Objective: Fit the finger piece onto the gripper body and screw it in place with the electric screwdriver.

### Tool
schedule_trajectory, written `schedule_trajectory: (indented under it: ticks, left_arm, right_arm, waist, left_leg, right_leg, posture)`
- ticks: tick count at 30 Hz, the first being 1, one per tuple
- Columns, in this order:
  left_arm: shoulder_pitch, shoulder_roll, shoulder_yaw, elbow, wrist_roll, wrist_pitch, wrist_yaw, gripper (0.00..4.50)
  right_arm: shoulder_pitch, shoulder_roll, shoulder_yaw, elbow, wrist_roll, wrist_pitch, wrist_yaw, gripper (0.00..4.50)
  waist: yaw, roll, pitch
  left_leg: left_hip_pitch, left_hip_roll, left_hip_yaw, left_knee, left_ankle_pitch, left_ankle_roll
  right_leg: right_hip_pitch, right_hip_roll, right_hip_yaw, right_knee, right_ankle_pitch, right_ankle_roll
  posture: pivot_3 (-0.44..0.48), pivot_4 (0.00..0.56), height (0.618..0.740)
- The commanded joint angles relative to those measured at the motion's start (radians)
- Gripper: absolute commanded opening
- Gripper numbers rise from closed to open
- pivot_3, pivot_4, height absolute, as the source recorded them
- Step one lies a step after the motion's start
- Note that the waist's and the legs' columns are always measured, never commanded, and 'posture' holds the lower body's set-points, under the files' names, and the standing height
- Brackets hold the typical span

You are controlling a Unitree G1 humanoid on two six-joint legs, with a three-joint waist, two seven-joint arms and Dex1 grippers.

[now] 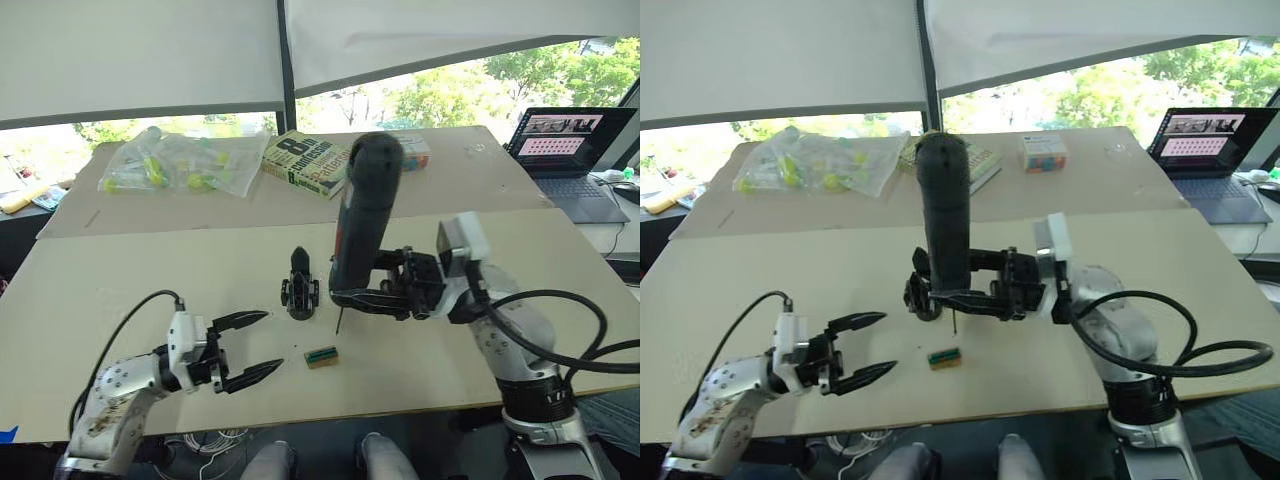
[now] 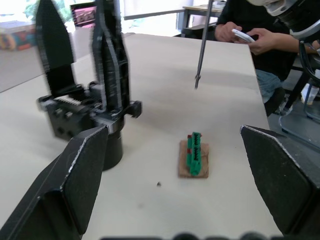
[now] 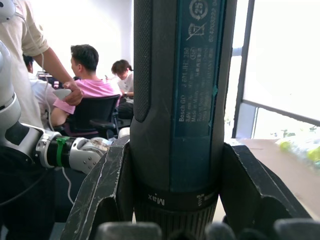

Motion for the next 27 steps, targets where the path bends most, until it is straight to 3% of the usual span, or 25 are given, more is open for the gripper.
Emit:
schedule_trajectory:
  ticks: [1, 6, 17, 27]
  left_arm:
    - [0.027, 0.042, 0.092, -0.003, -0.047, 0.030, -0.017, 4.43]
    - [0.017, 0.046, 0.151, 0.044, -0.010, 0.024, 0.037, 4.43]
    - [-0.139, -0.041, -0.014, 0.114, 0.143, 0.056, 0.128, 4.43]
    - [-0.198, -0.050, -0.040, 0.164, 0.178, 0.058, 0.136, 4.43]
  right_arm:
    - [-0.007, -0.028, -0.074, -0.055, 0.053, 0.005, -0.026, 1.95]
    - [-0.015, -0.059, -0.100, -0.065, 0.066, 0.016, -0.044, 1.95]
    - [-0.125, -0.010, -0.066, -0.068, 0.110, 0.049, -0.099, 1.95]
    - [-0.206, 0.052, -0.065, -0.061, 0.170, 0.084, -0.136, 1.95]
  waist:
    - [0.000, 0.000, 0.000]
    - [0.001, -0.001, 0.001]
    - [0.002, -0.002, 0.001]
    - [-0.001, -0.002, 0.001]
  left_leg:
    - [0.000, 0.000, 0.000, 0.000, 0.000, 0.000]
    - [0.000, 0.000, 0.000, 0.000, 0.000, 0.000]
    - [-0.001, 0.000, 0.000, 0.000, 0.000, 0.000]
    - [-0.004, 0.000, 0.000, 0.000, 0.000, 0.000]
  right_leg:
    - [0.000, 0.000, 0.000, 0.000, 0.000, 0.000]
    - [0.000, 0.000, 0.000, 0.000, 0.000, 0.000]
    - [0.000, 0.000, 0.000, -0.001, 0.003, -0.005]
    - [-0.004, 0.001, 0.000, 0.000, 0.005, -0.008]
  posture:
    - [0.000, 0.150, 0.740]
    - [0.000, 0.150, 0.740]
    - [0.000, 0.150, 0.740]
    - [0.000, 0.150, 0.740]
